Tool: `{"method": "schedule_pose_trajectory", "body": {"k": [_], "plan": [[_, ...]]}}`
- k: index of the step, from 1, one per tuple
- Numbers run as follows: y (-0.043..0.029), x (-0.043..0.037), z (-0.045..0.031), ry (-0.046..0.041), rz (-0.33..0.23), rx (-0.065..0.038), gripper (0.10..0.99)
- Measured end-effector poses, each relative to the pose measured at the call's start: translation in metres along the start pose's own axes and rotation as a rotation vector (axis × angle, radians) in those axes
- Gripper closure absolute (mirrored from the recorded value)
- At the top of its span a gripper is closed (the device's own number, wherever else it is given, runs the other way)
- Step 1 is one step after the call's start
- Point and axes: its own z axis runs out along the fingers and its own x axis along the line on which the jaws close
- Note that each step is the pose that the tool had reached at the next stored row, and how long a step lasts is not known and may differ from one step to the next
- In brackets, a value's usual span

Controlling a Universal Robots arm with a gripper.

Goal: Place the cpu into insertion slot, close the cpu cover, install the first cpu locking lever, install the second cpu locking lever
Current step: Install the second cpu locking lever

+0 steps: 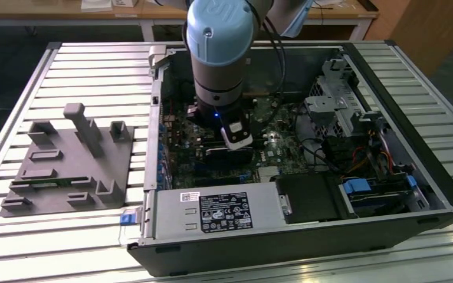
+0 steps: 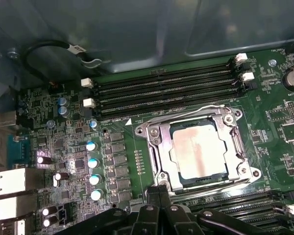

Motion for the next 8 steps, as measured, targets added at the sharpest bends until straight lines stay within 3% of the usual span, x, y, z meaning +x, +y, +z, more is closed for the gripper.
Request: {"method": "schedule_pose_trajectory", "body": {"k": [8], "plan": [[-0.0008, 0.0004, 0.0018, 0.0002, 0.0, 0.0, 0.98]]}}
